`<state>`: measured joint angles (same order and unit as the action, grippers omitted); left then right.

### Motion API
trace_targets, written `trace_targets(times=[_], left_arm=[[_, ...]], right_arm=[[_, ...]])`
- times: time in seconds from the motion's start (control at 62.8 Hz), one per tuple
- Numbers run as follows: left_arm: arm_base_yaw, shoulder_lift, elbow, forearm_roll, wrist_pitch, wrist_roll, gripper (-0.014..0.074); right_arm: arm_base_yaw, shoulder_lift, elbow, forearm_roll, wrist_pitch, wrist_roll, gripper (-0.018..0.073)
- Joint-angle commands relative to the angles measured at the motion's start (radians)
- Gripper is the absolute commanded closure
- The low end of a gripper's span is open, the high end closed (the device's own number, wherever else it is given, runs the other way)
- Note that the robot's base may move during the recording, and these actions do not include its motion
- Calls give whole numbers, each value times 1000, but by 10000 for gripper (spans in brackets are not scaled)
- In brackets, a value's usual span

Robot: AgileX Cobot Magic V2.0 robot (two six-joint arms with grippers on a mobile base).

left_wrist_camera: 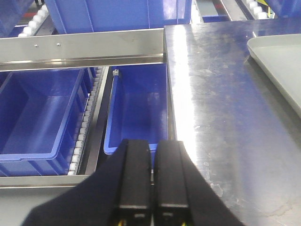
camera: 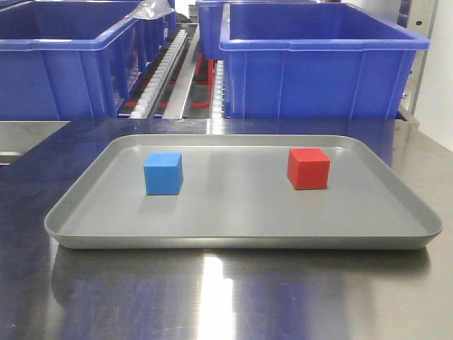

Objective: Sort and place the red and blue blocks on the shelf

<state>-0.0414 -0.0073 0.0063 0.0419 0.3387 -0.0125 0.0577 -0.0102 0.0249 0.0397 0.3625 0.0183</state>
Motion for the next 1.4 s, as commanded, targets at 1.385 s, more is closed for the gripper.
trace_targets(times=[1.385], left_arm=[[-1,-17,34,-8,-75,-1,470]], right_arm=[[3,-17,6,-19,-203,-5,510]])
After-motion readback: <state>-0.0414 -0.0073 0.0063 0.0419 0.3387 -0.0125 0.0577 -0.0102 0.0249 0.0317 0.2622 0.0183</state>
